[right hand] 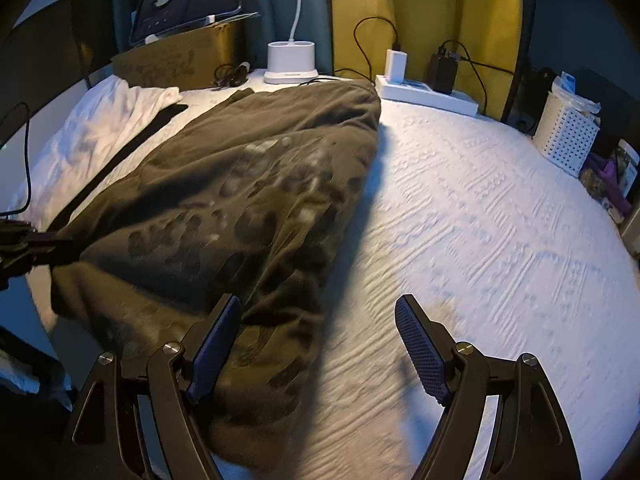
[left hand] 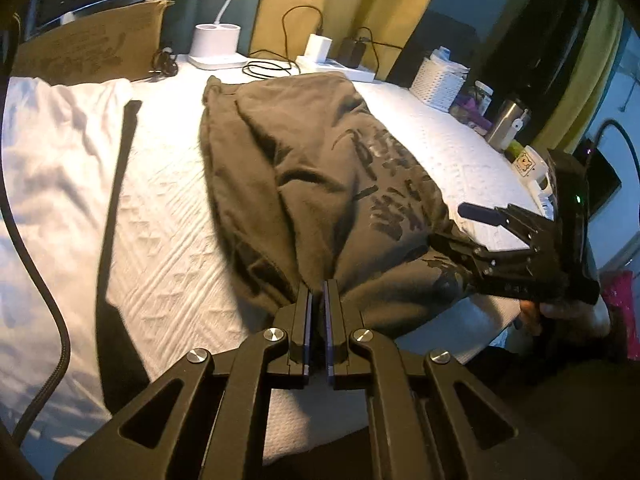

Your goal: Fold small clothes

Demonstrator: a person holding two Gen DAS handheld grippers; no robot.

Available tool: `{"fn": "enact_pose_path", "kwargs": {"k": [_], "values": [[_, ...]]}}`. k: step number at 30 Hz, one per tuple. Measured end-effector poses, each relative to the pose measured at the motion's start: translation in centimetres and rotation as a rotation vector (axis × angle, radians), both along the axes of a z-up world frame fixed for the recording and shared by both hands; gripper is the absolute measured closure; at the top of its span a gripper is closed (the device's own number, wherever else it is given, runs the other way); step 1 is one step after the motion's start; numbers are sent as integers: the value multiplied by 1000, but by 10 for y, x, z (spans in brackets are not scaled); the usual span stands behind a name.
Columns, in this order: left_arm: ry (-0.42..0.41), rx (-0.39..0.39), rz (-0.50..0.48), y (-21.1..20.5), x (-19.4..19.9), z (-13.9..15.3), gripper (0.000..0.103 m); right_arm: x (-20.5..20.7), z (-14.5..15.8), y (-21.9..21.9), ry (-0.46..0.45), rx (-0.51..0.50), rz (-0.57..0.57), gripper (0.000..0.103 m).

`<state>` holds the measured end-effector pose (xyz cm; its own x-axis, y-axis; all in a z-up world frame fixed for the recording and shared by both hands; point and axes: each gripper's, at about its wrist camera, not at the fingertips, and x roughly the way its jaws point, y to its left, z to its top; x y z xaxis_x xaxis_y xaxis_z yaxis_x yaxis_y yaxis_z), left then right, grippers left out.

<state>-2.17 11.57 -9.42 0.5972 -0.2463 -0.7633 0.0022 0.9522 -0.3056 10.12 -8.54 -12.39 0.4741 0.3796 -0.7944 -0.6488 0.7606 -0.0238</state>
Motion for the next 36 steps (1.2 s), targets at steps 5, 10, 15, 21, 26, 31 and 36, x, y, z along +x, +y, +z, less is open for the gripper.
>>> {"fn": "enact_pose_path", "kwargs": {"k": [5,10,15,21,26,31,36], "values": [[19,41,5,-4,-6,-4,99,-13,-8,-6,2,21,-8,22],[45,34,1,-1,-7,0,99,-21,-8,-16,15,24,6,22],[13,67,3,5,-2,24,98,-18,7,-23,23,20,-1,22],[-42,79,24,12,34,39,51,3,29,-23,-16,59,-17,22],[-1,64,20,14,81,22,48,27,30,-15,-21,65,-26,22],[50,101,-4,8,116,2,48,53,24,-6,-11,55,-22,22],[84,175,10,12,134,-12,48,76,16,4,5,56,-18,22]]}}
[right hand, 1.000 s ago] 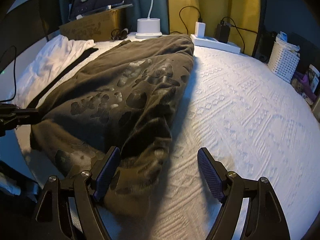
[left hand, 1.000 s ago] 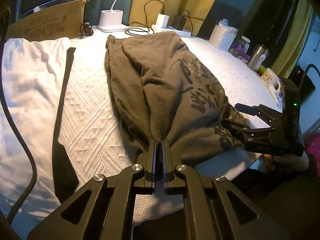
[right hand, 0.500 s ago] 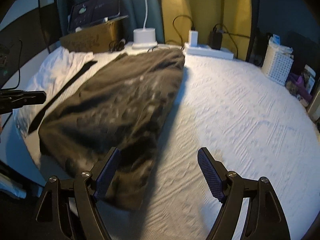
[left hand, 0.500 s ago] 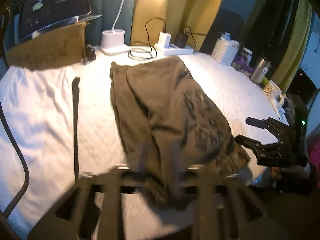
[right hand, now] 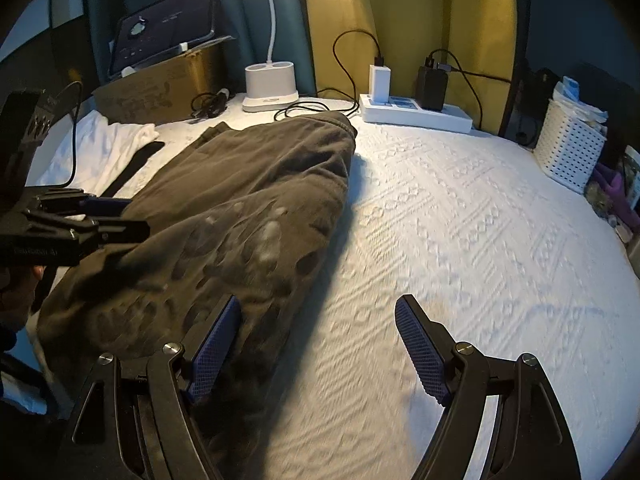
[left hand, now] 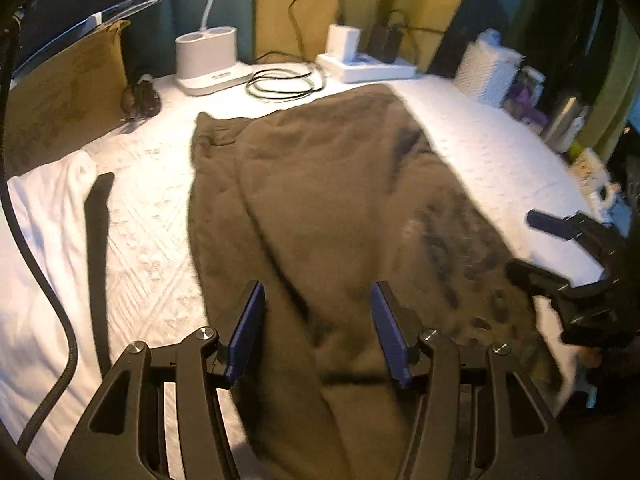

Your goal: Fold small clothes

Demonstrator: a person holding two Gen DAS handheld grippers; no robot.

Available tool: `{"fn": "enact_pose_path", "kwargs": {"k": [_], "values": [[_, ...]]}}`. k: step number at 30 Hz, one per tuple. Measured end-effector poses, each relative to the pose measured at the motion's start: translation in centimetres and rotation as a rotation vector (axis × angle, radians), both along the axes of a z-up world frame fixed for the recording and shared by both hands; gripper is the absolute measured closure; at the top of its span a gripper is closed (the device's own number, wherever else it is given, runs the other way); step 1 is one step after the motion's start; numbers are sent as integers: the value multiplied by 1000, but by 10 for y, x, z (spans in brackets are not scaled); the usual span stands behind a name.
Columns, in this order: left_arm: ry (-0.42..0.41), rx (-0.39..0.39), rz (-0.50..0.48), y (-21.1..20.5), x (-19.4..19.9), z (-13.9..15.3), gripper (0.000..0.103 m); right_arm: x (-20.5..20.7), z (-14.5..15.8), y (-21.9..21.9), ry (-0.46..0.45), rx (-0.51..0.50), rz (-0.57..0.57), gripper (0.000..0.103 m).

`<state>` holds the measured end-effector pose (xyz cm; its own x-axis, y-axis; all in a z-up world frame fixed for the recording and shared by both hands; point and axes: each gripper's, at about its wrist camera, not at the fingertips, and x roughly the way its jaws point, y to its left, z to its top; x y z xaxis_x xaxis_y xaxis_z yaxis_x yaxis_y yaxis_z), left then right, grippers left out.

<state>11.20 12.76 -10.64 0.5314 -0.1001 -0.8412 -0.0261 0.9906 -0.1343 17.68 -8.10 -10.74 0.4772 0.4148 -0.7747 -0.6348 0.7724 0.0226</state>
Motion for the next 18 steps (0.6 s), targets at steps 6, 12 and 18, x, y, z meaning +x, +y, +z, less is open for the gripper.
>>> {"fn": "enact_pose_path", "kwargs": {"k": [6,12,18], "values": [[-9,11,62,20,8,-13,45,28,-22,14,-8,-78,16,22],[-10,-28,85,30,14,3,46,52,-11,8,-9,-71,-9,22],[-58,-80,79,47,42,14,46,86,1,14,-34,-60,-37,22]]}}
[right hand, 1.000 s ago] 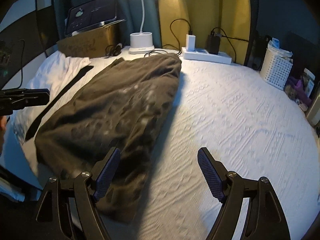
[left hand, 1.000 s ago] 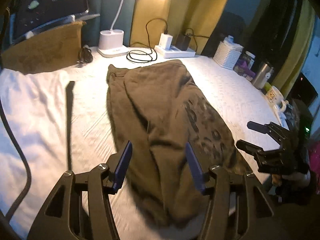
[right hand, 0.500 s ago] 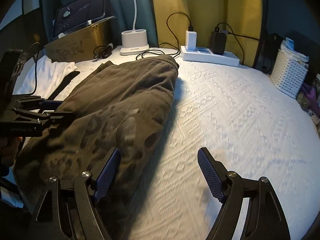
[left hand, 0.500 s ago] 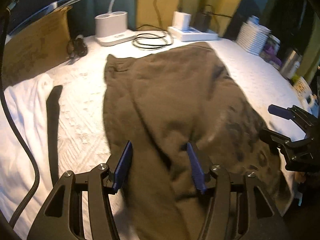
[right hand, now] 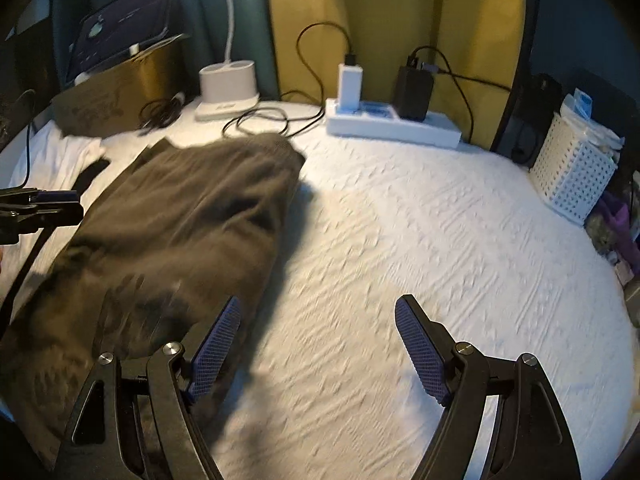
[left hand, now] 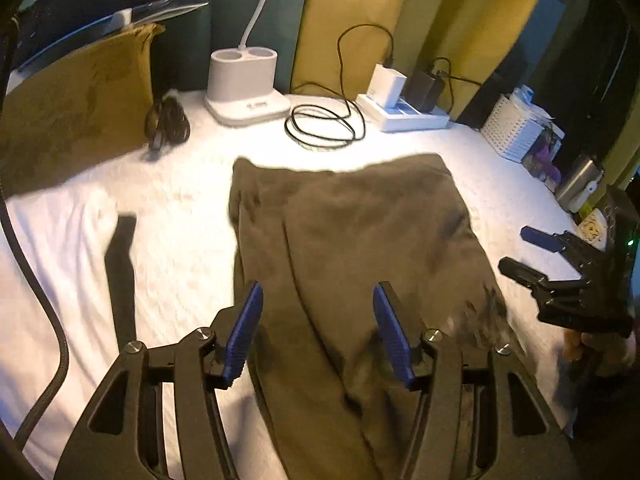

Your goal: Fold small clothes

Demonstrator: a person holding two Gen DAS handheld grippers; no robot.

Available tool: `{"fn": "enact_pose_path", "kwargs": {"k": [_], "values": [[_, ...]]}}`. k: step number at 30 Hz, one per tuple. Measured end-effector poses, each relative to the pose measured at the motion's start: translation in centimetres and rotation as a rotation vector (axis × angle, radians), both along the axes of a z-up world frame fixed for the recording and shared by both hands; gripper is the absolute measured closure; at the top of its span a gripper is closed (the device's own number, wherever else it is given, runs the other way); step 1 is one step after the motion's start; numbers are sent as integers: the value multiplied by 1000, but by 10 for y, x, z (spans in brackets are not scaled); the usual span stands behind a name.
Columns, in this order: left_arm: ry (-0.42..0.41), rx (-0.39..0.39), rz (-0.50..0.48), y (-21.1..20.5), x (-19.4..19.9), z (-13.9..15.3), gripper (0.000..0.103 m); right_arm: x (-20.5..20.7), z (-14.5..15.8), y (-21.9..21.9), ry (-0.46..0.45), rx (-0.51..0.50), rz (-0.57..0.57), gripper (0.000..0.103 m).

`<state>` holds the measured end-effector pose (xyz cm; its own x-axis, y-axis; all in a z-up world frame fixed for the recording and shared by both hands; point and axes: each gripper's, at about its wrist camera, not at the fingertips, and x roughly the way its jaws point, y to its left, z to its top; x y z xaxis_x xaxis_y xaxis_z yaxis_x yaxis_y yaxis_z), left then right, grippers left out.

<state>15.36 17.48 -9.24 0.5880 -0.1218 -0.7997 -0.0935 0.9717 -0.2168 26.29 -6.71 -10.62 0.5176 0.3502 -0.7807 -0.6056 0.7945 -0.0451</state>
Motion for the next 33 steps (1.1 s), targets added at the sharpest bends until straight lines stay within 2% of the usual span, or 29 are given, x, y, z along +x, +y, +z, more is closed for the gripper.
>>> {"fn": "enact_pose_path", "kwargs": {"k": [3,7,12,13,14,15,18,21,33], "values": [[15,-7,-9,3,24,-10,46,19,3,10,-4,25,8,22],[22,-30,-37,4,45,-21,46,42,1,20,37,99,34,22],[5,-50,-95,4,65,-28,46,58,-3,35,56,125,44,23],[1,-57,-103,5,67,-29,47,60,-4,38,57,126,48,26],[-2,-57,-107,5,69,-30,56,63,-5,42,61,124,53,27],[-3,-45,-116,5,72,-31,70,65,-7,45,65,122,52,27],[-3,-22,-139,5,79,-33,96,73,-16,57,80,114,58,27],[-4,3,-132,5,85,-33,99,79,-21,66,88,105,73,27],[-21,159,-107,4,101,-32,98,92,-18,72,42,57,40,27]]}}
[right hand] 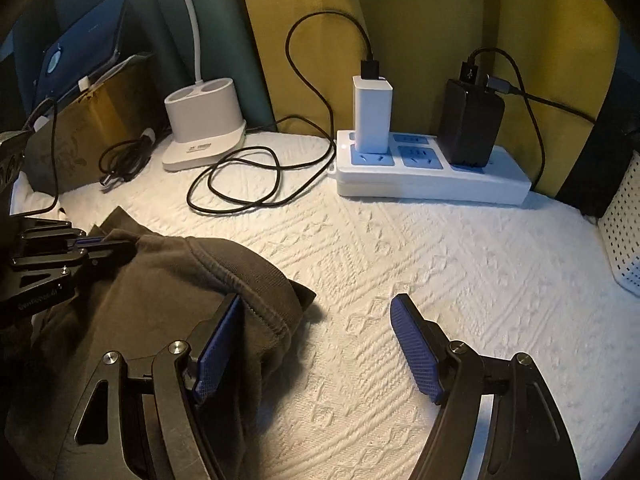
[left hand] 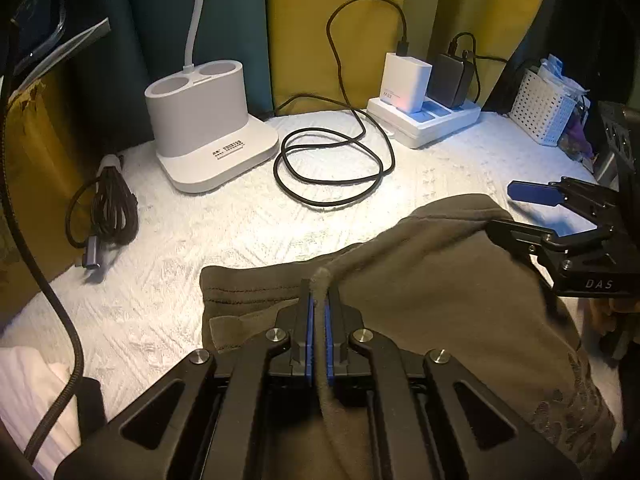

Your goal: Fold small clothes

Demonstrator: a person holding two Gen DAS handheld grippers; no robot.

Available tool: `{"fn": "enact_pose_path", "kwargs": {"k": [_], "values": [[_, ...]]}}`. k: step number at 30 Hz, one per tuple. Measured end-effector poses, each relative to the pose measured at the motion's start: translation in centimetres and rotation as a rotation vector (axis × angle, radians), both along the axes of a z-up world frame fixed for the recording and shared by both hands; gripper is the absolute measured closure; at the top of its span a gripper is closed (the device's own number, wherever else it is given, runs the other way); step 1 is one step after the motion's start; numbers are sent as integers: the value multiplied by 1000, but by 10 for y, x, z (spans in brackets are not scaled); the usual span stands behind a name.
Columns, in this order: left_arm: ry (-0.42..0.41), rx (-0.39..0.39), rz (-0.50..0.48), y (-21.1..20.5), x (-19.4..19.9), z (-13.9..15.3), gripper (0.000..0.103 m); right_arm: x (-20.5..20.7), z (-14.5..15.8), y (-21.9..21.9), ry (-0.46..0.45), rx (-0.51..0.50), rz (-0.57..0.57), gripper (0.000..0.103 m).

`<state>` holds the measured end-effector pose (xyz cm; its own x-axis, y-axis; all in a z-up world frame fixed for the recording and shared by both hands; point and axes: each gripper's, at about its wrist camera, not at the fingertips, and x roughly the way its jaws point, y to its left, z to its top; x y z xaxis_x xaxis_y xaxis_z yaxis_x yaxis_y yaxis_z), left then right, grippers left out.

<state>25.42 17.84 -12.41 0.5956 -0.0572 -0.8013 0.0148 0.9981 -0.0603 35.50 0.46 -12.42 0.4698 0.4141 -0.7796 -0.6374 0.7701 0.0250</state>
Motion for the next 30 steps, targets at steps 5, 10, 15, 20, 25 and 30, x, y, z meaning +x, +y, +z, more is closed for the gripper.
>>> {"fn": "enact_pose_path", "kwargs": {"k": [5,10,15,20,25,30], "values": [[20,-24,28,6,1,2,93,-1,1,-1,-19,-23,-8,27],[27,-35,28,3,-11,12,93,-8,10,-2,-87,-62,-33,26],[39,-55,74,11,-22,13,93,0,9,-4,-10,-23,-59,26],[24,-99,103,19,-36,20,83,-8,17,-8,-35,-25,-73,26],[-21,-135,101,11,-54,33,46,-18,29,-16,-55,-17,-94,26],[-2,-149,75,-5,-68,30,46,-36,30,-19,-48,-19,-68,26]]}}
